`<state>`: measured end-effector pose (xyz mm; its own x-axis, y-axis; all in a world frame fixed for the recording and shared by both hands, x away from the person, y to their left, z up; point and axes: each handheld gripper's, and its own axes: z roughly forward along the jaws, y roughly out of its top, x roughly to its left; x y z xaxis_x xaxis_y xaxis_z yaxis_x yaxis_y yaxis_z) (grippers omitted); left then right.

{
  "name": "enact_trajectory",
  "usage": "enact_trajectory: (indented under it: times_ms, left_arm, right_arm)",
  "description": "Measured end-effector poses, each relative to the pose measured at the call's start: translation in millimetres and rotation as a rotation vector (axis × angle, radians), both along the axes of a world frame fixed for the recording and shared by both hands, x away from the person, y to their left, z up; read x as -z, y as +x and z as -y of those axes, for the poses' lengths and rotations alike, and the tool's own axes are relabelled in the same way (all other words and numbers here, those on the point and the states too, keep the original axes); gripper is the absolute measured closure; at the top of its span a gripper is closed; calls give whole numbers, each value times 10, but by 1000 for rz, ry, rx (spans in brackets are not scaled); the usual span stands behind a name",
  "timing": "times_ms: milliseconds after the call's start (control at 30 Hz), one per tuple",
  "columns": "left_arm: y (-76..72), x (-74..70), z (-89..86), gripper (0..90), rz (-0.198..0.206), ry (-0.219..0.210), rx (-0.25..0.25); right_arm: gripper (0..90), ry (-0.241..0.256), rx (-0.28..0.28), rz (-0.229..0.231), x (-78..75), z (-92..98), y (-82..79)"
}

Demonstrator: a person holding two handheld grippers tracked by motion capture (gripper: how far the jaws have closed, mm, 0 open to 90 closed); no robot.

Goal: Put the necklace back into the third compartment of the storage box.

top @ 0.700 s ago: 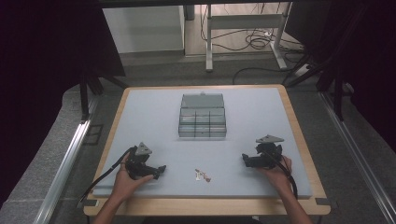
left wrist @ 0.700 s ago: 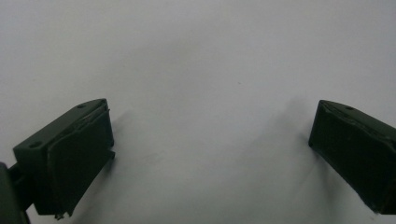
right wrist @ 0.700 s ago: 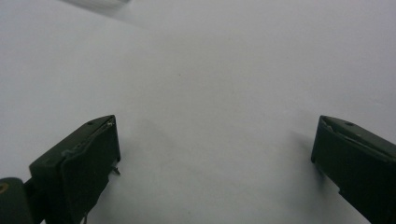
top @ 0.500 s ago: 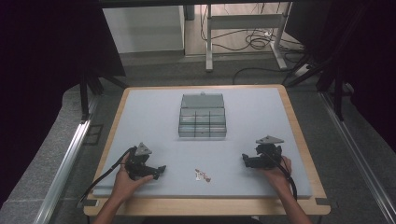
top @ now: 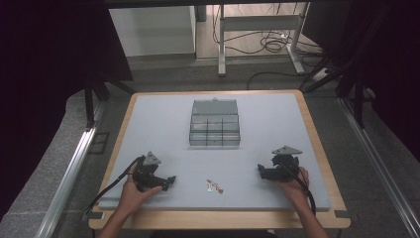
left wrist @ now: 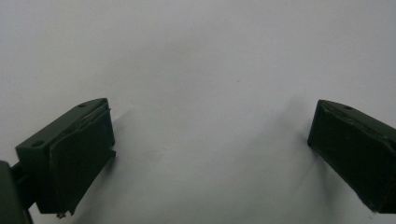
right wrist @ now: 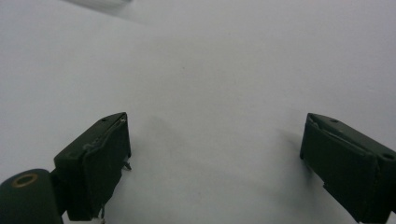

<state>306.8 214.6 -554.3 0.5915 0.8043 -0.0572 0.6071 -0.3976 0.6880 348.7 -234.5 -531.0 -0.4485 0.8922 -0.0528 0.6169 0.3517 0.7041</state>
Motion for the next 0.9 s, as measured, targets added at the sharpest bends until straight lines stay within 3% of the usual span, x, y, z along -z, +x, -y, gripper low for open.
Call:
enact_trajectory:
  times_ms: [333, 500, 633, 767, 900]
  left_arm:
    - [2, -1, -1, 2, -2, 1, 0]
    - [4, -1, -1, 2, -2, 1, 1]
    - [10, 1, -1, 0, -3, -1, 3]
    - [12, 0, -2, 0, -4, -1, 5]
    - [16, 0, -1, 0, -4, -1, 6]
  right_arm:
    - [123, -6, -3, -17, -33, 25, -36]
    - [124, 26, -4, -24, -67, 27, -47]
    - [129, 34, -28, -6, -167, 14, -106]
    - [129, 66, -62, 25, -386, 16, -208]
    - [129, 82, -79, 39, -467, 16, -259]
